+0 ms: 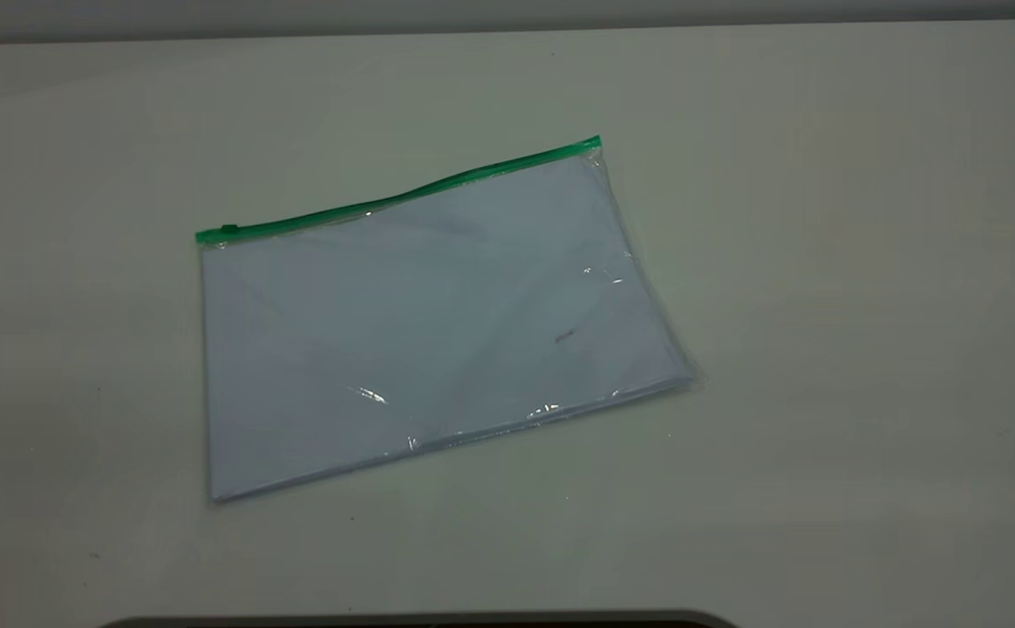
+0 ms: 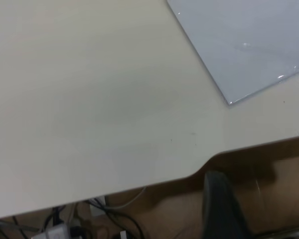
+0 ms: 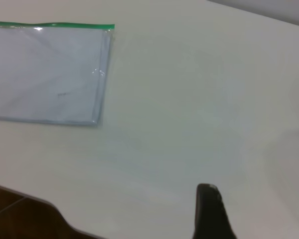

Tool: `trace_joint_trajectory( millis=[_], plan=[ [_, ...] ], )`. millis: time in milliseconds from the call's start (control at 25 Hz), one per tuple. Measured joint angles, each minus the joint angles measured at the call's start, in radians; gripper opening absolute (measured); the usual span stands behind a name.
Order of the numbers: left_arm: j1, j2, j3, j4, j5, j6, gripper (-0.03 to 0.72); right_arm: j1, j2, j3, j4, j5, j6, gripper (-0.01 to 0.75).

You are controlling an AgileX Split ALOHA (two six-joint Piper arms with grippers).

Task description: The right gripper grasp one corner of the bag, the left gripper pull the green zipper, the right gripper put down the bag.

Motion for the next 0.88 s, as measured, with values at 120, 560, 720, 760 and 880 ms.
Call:
trace_joint_trajectory(
  millis=[120,560,720,760,880],
  plan=[
    [0.000,-0.062,0.000,0.003,0.000,0.004,0.479,0.000,0.000,0.000,0.000,0.000,0.000,0.499],
    [0.000,-0.162,0.000,0.101,0.001,-0.139,0.479,0.000,0.000,0.000,0.000,0.000,0.000,0.499],
    [0.000,-0.162,0.000,0.108,0.001,-0.148,0.479,0.000,0.000,0.000,0.001,0.000,0.000,0.499],
    [0.000,-0.162,0.000,0.108,0.001,-0.148,0.479,0.000,0.000,0.000,0.001,0.000,0.000,0.499],
    [0.000,-0.162,0.000,0.108,0.001,-0.148,0.479,0.000,0.000,0.000,0.001,0.000,0.000,0.499]
  ],
)
